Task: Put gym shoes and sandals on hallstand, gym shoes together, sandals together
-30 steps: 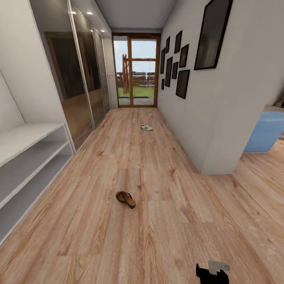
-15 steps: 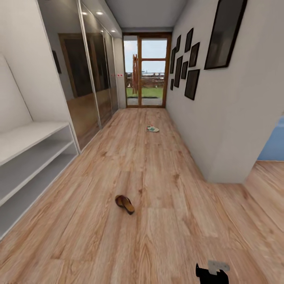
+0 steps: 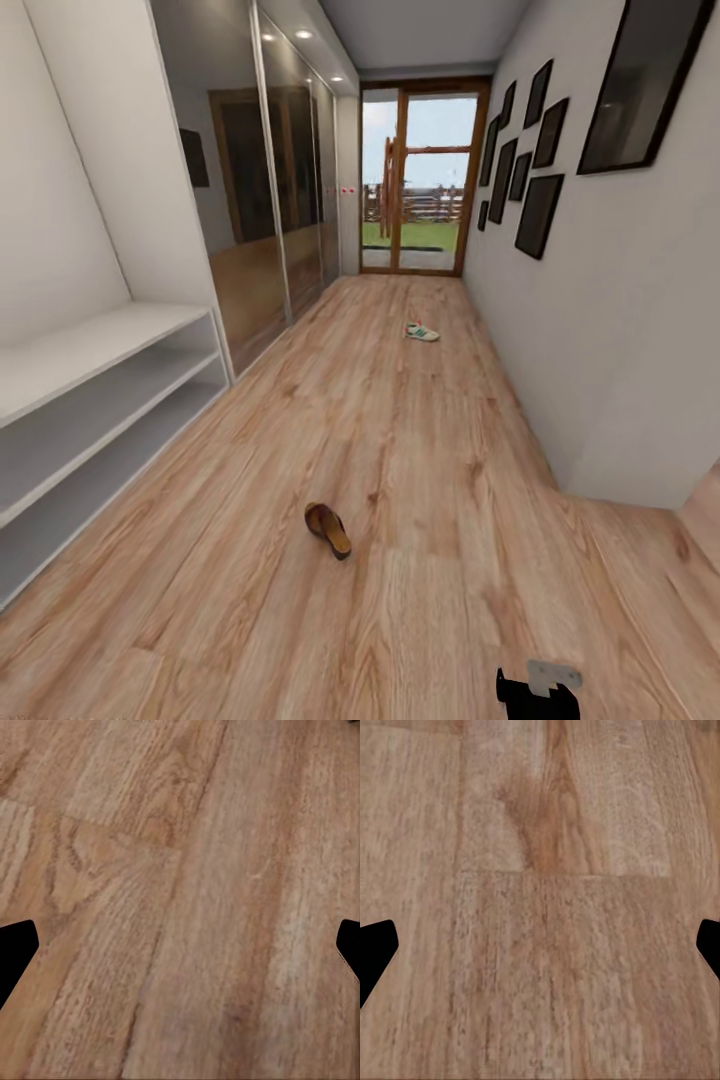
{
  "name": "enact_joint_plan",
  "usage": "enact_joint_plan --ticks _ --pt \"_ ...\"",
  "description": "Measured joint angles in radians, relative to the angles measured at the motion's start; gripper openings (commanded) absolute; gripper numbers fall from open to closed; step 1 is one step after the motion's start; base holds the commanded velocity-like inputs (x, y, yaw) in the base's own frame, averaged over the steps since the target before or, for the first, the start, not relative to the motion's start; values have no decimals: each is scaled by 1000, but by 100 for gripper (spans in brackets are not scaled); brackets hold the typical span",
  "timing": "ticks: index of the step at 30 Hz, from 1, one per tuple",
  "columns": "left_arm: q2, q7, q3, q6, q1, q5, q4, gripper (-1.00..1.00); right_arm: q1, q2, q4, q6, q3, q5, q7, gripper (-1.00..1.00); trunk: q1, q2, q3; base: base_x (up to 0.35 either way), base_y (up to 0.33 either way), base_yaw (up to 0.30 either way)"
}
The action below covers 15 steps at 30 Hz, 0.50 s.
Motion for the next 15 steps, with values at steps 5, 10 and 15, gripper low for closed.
enact_joint_plan --ticks 5,10,15 --pt "0 0 0 0 0 0 0 100 0 0 0 0 0 0 0 100 0 0 0 181 -229 277" --pt "0 1 0 0 0 0 0 100 0 0 0 0 0 0 1 100 0 0 0 181 -229 277" --pt "0 0 0 0 0 0 0 100 0 0 0 0 0 0 0 100 0 0 0 181 -229 208"
